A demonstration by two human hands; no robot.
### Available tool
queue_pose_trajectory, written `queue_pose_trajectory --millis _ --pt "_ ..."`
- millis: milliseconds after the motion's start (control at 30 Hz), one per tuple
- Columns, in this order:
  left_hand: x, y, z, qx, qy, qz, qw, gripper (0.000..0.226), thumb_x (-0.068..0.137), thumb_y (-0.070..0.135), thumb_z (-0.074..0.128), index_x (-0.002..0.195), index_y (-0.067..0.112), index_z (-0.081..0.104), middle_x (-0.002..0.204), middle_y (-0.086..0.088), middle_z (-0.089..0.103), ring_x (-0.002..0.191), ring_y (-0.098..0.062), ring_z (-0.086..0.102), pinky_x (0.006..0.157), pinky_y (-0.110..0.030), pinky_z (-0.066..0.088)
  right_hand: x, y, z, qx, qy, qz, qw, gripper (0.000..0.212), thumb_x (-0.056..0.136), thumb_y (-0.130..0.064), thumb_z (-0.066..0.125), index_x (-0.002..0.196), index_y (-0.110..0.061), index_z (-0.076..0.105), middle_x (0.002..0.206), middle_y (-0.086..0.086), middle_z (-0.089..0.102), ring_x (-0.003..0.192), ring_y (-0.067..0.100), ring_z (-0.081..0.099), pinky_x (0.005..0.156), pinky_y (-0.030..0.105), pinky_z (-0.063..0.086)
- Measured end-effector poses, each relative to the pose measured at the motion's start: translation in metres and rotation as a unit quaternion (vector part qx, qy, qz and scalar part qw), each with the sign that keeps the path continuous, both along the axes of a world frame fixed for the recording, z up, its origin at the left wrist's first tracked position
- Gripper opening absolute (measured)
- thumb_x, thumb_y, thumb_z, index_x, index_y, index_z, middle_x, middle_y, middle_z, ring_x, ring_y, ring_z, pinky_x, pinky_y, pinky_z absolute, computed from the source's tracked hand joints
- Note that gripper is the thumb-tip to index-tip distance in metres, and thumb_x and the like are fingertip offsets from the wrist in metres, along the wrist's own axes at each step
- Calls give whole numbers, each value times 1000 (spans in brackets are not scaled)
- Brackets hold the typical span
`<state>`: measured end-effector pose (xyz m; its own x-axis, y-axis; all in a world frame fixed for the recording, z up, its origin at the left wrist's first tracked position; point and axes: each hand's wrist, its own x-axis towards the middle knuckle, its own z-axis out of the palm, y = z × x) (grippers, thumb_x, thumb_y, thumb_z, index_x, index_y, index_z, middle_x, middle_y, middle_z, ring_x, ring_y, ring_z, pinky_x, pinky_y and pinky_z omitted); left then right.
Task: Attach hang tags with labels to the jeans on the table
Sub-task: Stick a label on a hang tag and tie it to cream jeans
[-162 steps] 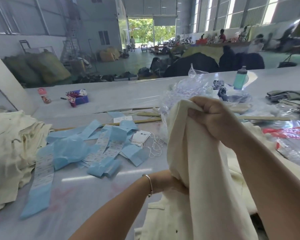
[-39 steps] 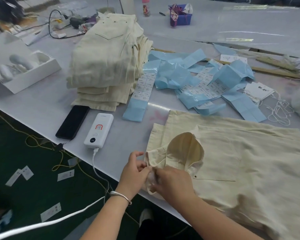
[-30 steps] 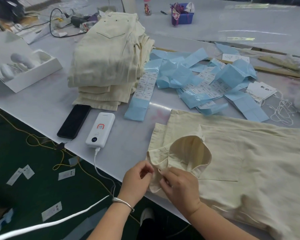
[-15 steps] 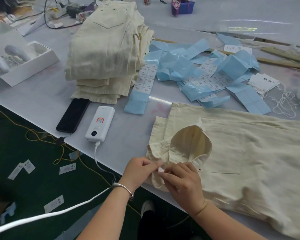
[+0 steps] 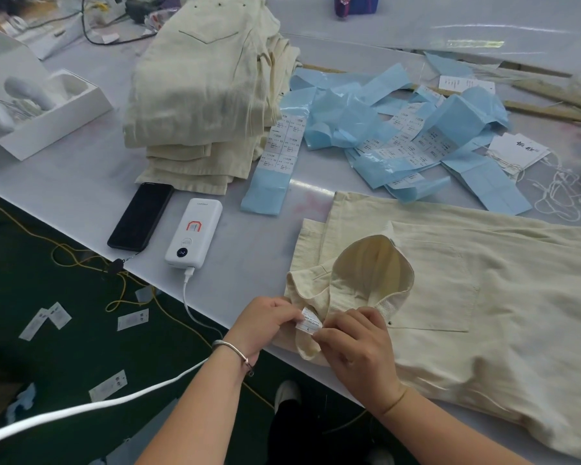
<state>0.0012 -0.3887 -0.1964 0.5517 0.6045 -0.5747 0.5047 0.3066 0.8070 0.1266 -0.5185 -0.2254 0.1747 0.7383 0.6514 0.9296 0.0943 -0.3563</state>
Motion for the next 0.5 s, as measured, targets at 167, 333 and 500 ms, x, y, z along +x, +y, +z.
queue_pose_trajectory --millis 167,333,500 --pt "-1 2 -1 -6 3 0 1000 16 84 15 66 71 7 70 73 -3 64 79 -15 56 77 -31 42 1 0 3 -12 -3 -2 1000 17 81 -9 71 68 -20 69 72 -7 64 62 17 58 65 33 40" --pt "0 8 1 19 36 -23 999 33 88 29 67 79 -2 72 81 -7 72 81 -16 62 81 -30 46 11 -10 13 -40 20 -51 998 14 83 -23 69 95 -21 62 98 -1 65 89 18 57 82 34 40" --pt "14 20 13 236 149 -4 960 45 85 59 60 77 15 56 71 0 58 67 -13 53 60 -25 41 58 -32 34 -107 235 -208 943 33 90 -32 53 119 -16 51 109 -2 57 95 18 56 80 28 38"
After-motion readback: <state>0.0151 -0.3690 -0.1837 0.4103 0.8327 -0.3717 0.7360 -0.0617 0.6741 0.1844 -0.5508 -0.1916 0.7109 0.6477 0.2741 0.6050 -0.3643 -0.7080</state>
